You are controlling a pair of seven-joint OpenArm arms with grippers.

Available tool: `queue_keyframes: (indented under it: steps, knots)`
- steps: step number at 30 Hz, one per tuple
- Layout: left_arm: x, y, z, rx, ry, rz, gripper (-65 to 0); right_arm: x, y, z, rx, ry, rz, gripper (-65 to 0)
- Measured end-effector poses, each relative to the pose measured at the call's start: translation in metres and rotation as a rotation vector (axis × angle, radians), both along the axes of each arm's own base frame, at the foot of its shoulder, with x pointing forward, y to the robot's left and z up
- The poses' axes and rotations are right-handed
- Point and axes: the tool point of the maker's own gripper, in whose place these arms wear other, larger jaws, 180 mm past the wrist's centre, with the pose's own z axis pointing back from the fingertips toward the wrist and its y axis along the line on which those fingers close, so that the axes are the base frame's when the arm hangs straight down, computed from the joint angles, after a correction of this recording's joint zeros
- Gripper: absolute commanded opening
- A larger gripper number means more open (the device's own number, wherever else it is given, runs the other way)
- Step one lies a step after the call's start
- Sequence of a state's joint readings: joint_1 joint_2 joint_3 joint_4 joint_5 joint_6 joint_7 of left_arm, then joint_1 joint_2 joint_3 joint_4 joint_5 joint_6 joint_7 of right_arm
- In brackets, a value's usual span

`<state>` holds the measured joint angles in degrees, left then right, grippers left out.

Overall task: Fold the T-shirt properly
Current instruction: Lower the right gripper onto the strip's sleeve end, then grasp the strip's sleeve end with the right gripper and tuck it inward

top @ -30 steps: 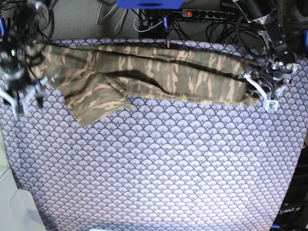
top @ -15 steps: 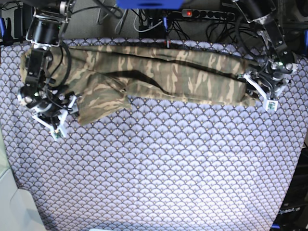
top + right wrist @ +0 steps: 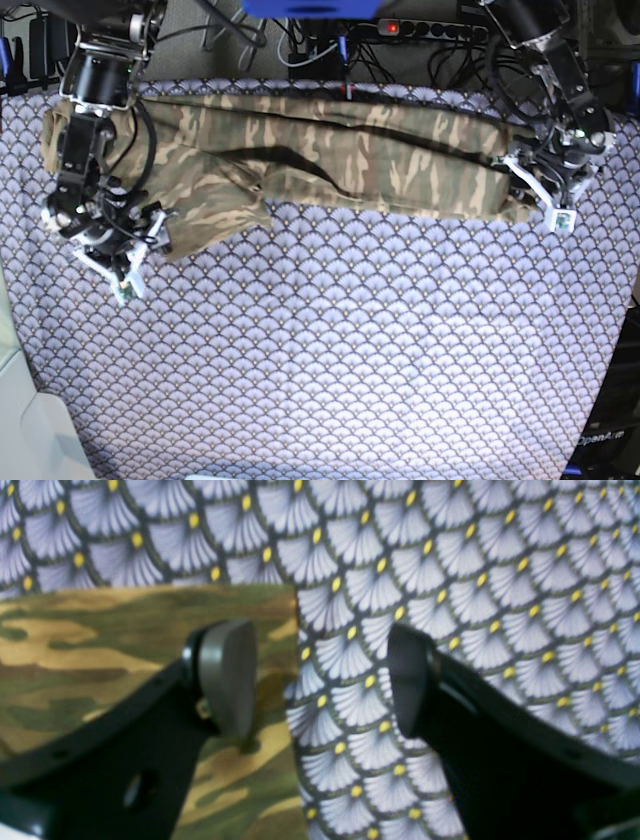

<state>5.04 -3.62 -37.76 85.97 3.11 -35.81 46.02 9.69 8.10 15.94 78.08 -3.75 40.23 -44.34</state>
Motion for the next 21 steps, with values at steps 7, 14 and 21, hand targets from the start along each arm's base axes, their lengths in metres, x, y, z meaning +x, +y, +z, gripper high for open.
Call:
queue_keyframes:
  steps: [7, 14, 21]
  knots:
    - [0.001, -0.001, 0.001, -0.001, -0.002, -0.001, -32.1, 0.012, 0.009, -0.021, 0.104, 0.019, -0.018, -23.4]
    - [0.001, -0.002, 0.0, -0.004, -0.003, -0.003, -32.1, 0.012, 0.009, -0.021, 0.108, 0.014, -0.019, -23.5]
    - [0.0, -0.003, 0.0, -0.005, -0.001, -0.003, -32.1, 0.006, 0.012, -0.023, 0.129, 0.036, -0.024, -23.7]
